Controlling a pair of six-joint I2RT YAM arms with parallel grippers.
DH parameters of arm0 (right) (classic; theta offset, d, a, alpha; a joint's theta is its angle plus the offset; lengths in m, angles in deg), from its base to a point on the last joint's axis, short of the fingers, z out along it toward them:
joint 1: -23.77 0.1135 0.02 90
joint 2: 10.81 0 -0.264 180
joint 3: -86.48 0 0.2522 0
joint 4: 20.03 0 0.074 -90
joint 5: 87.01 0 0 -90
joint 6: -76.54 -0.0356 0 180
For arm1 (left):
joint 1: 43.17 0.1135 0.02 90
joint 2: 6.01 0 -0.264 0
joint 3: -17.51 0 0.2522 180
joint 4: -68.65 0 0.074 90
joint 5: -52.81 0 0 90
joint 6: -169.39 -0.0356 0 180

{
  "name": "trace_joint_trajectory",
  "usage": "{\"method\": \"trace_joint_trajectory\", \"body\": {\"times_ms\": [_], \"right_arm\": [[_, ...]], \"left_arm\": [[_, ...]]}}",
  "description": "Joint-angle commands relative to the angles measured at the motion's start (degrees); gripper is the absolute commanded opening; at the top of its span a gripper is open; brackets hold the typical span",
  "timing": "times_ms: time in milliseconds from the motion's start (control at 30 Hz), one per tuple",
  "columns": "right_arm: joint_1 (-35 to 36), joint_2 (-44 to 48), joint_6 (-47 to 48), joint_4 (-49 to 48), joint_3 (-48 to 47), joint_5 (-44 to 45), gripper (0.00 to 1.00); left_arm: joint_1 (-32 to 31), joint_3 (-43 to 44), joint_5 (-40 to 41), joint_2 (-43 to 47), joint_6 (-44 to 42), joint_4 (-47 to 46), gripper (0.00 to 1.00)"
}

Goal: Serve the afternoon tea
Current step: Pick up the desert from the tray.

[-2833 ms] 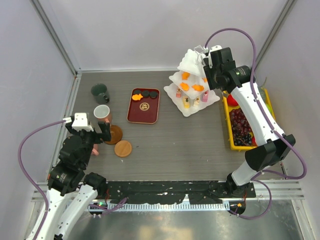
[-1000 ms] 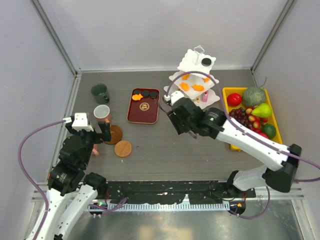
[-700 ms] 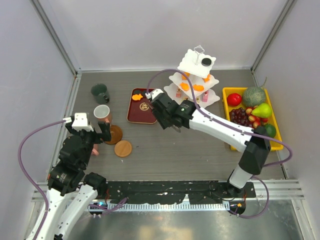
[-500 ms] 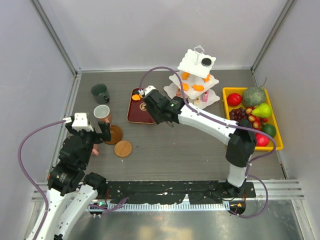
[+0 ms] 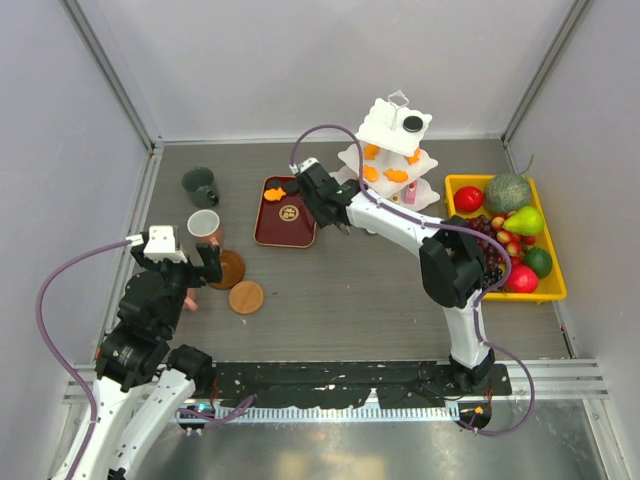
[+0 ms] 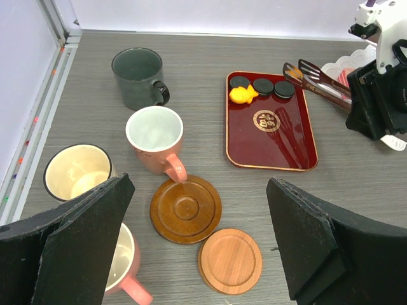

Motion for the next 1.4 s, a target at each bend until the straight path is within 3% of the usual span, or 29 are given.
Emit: {"method": "trace_joint_trajectory", "body": {"times_ms": [0,300,900,1367], "right_arm": [[-1.18,-0.58,1.04,-4.42,-3.59,-1.20,0.48],[-2.32,-3.92,1.04,-3.89,-5.26,-4.28,0.49],[-2.76,-7.96,1.04,-1.79,-7.36,-2.27,0.50],[-1.80,-4.37,2.79,1.20,-5.17,-0.86,0.50]], "left_arm": [[-0.35,-0.12,-0.45,0.23,-0.73,-2.71,0.99],[-0.35,-0.04,-0.45,0.14,-0.73,-2.71,0.99],[-0.35,-0.12,-0.28,0.41,-0.82,-2.62,0.99],[-0.35,-0.04,-0.28,0.41,-0.82,-2.62,0.99]]}}
